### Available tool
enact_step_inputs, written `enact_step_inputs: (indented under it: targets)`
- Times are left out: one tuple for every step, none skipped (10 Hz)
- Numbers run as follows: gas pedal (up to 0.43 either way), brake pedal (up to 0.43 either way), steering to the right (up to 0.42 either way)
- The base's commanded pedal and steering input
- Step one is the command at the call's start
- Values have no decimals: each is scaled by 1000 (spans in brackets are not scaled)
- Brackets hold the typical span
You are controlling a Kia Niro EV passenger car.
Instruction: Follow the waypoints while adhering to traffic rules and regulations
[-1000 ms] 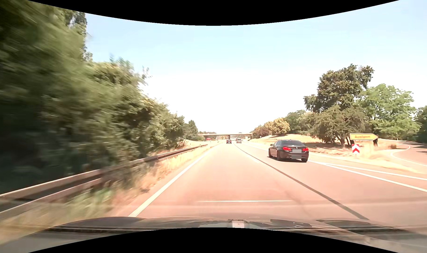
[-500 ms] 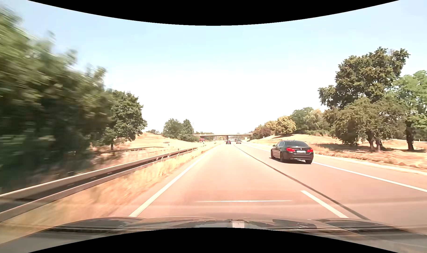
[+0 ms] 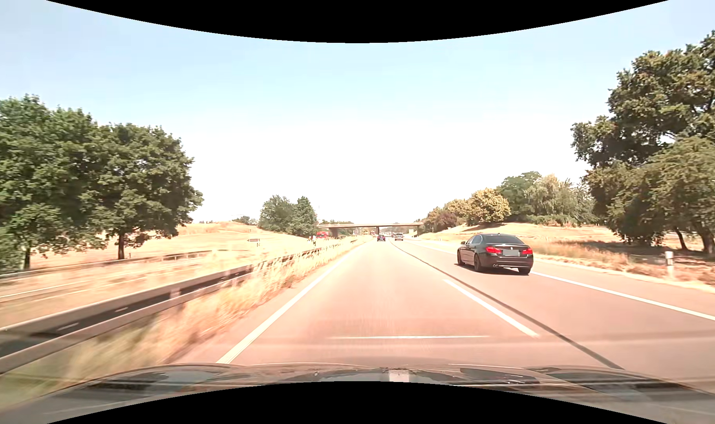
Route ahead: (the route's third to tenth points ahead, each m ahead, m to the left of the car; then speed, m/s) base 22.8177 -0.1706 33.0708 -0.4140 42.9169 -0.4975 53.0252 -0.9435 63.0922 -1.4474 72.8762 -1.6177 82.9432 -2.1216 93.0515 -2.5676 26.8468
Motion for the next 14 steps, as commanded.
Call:
enact_step_inputs:
  targets:
    - [209,0,5]
    - [209,0,5]
    - [209,0,5]
    - [209,0,5]
    - [209,0,5]
    - [209,0,5]
    - [209,0,5]
    - [209,0,5]
    - [209,0,4]
    - [209,0,5]
    - [209,0,4]
    - [209,0,4]
    - [209,0,4]
    - [209,0,3]
